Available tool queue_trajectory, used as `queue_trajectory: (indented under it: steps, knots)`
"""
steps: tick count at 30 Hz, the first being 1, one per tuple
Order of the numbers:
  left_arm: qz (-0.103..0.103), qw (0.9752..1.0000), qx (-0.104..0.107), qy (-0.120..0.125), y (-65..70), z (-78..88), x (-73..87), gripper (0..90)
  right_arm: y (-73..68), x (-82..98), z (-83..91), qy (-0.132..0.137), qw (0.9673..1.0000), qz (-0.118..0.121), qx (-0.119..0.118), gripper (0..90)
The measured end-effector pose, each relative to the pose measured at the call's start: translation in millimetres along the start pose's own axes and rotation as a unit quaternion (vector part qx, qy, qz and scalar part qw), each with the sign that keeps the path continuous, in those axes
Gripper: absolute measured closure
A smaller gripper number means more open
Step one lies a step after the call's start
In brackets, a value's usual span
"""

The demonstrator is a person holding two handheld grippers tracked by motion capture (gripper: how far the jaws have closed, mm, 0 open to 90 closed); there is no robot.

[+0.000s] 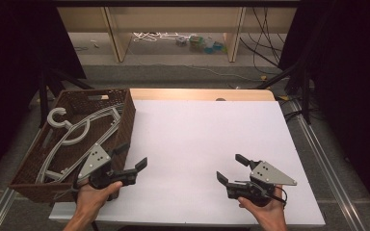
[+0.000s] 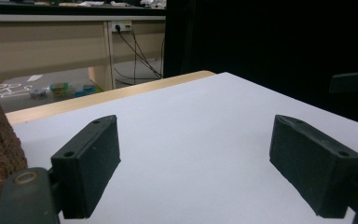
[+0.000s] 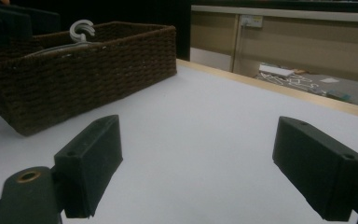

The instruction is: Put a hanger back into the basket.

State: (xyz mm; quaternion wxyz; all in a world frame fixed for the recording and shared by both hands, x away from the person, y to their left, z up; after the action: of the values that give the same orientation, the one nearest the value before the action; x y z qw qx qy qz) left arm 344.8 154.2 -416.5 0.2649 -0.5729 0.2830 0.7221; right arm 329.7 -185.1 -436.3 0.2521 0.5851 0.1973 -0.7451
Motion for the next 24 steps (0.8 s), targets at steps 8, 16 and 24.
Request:
queue_trajectory:
  steps: [8, 16, 24]
  knots:
    - [-0.014, 0.9997, 0.015, -0.010, 12.4, -1.1, 19.6, 15.8, -3.8, 1.7, 1.1, -0.006, 0.9999, -0.005, -0.008, 16.3]
    - [-0.009, 0.9997, 0.015, -0.019, 13.0, -1.8, 34.5, 15.8, -7.5, 2.8, 5.5, -0.012, 0.9999, -0.006, -0.004, 16.3]
    - [-0.007, 0.9999, 0.006, -0.012, 11.9, 6.2, 32.9, 15.8, -7.4, 6.1, 12.3, -0.012, 0.9998, -0.013, -0.003, 16.3]
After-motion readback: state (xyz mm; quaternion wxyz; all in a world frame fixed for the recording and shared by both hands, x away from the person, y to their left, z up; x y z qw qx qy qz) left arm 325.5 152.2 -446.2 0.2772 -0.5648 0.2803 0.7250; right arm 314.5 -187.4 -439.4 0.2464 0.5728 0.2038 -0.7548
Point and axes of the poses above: each handheld gripper's, and its own axes: z roughly backward along the jaws, x roughly out of its underside, y roughly to its right, the point moved 5 cm from there along -z, roughly forward along the jaws, and after that the axes turned 5 degrees about x, right-handed, at the moved point
